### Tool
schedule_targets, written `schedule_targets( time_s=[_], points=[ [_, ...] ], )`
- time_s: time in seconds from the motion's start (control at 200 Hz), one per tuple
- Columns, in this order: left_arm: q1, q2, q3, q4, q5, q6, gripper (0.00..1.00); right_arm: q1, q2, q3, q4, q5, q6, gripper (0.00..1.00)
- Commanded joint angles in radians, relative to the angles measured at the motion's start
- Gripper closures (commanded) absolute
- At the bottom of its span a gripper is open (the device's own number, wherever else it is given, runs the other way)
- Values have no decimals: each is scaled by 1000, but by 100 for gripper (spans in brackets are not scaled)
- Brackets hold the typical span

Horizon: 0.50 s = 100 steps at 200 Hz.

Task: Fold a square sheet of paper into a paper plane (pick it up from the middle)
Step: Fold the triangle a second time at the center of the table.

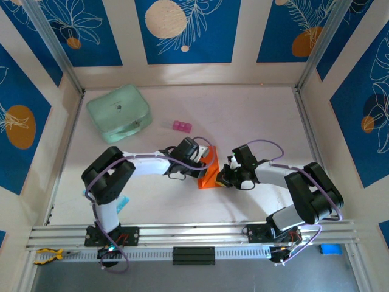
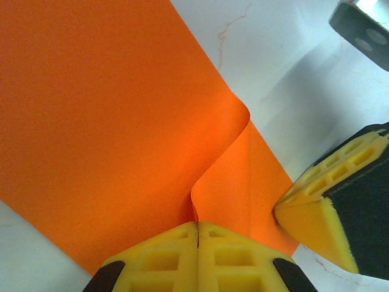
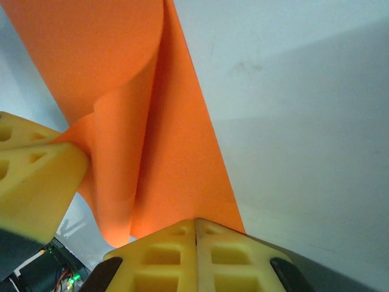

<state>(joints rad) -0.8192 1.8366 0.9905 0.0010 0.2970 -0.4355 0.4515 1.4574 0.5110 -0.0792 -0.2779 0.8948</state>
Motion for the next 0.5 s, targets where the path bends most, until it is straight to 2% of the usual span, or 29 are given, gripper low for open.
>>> schedule_targets(
  time_s=[0.0,0.495],
  points=[
    [17,12,-9,16,-24,38,97,-1,-3,0,-93,36,-14,93],
    [22,18,-3,5,-68,72,97,-3,-7,-1,-105,36,-19,93]
  ],
)
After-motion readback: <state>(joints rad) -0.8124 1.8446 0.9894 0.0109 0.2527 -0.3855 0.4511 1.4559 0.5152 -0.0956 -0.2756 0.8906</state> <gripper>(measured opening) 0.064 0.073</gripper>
